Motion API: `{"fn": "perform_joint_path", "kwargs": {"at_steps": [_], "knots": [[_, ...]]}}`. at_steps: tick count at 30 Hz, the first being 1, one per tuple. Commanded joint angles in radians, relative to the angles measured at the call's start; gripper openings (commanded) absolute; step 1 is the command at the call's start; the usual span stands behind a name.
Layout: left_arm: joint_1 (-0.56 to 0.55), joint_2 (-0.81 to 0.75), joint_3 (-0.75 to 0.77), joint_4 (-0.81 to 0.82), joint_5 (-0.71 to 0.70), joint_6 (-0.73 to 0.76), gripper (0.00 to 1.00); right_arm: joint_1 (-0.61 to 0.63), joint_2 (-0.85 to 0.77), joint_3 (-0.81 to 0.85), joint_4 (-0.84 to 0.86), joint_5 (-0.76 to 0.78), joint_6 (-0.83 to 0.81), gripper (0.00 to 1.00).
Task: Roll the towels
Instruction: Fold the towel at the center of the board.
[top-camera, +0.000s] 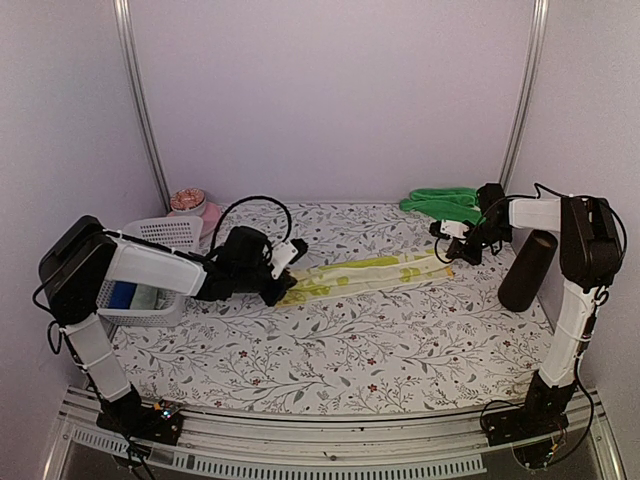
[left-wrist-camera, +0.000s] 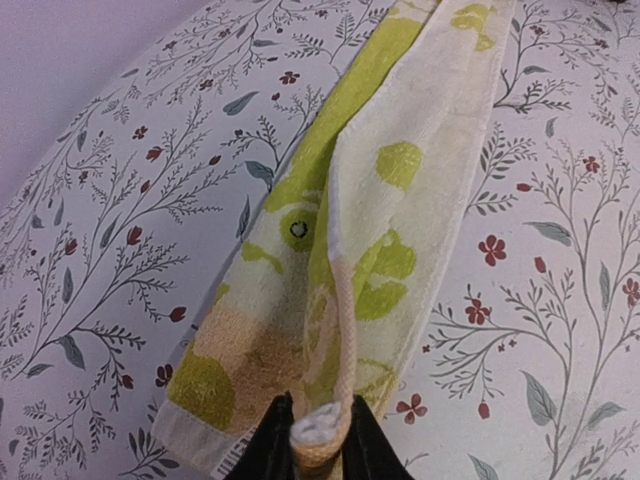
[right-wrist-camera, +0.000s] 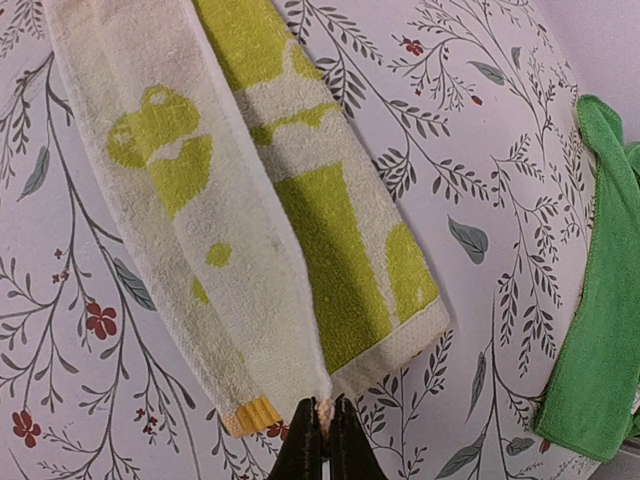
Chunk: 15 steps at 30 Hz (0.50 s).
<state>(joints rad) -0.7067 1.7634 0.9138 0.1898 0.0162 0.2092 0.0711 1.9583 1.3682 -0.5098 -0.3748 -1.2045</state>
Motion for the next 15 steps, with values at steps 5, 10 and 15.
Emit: {"fn": "perform_joint_path", "kwargs": {"at_steps": [5,10,15], "knots": [[-0.008,-0.006,-0.001,-0.038,0.044,0.002,0.16,0.003,-0.007,0.031,-0.015,0.005,0.013,0.03],[-0.007,-0.047,-0.032,0.008,0.062,0.0,0.25,0.003,-0.004,0.029,-0.016,0.014,0.011,0.03],[-0.004,-0.041,-0.02,-0.013,0.059,0.003,0.18,0.003,-0.001,0.031,-0.016,0.013,0.011,0.03]]}}
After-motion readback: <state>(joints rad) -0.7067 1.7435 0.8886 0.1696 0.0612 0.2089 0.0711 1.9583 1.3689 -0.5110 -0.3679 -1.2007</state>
